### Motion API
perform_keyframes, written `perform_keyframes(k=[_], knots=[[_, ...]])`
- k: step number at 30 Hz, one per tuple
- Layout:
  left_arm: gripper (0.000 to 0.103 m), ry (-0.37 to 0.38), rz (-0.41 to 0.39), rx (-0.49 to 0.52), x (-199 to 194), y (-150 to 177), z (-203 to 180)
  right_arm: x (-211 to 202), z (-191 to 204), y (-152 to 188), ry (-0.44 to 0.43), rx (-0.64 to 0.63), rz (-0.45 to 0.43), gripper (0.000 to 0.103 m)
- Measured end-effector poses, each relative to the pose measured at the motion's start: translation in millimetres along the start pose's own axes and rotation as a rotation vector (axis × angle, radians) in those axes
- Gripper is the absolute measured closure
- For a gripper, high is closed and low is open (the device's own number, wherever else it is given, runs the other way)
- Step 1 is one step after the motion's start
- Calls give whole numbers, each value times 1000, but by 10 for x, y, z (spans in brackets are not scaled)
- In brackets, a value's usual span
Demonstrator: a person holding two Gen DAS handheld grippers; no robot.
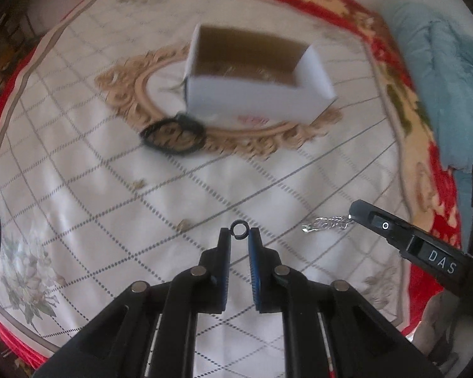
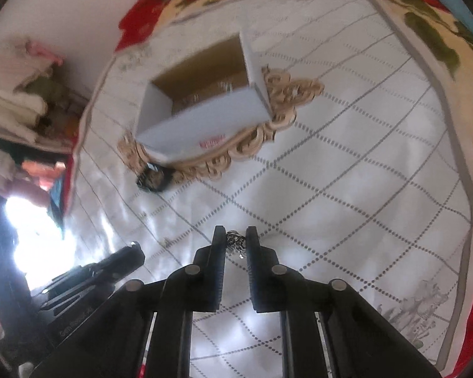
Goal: Organize jewelry
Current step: 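Lift the black ring and chain bundle toward the white box, then lower both tools into the white box and open them to release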
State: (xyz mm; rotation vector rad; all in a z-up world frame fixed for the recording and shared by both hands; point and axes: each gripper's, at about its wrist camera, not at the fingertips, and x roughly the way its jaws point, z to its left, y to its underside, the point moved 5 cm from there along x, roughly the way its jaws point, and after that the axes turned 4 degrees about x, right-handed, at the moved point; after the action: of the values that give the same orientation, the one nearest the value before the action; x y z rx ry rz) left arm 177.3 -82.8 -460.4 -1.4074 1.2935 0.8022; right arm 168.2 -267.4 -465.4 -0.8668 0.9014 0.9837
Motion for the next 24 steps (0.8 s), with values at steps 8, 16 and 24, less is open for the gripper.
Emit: perform_keyframes(k=[8, 16, 24], knots=[[95, 54, -67, 19, -261, -492, -126, -597, 174, -460, -19, -9, -111, 90], [95, 75, -131, 50, -514, -1264, -218, -1037, 567, -1055, -57, -27, -202, 90], [95, 24, -154, 108, -419, -1920, -167, -810, 966, -1650, -84, -49, -218, 90]])
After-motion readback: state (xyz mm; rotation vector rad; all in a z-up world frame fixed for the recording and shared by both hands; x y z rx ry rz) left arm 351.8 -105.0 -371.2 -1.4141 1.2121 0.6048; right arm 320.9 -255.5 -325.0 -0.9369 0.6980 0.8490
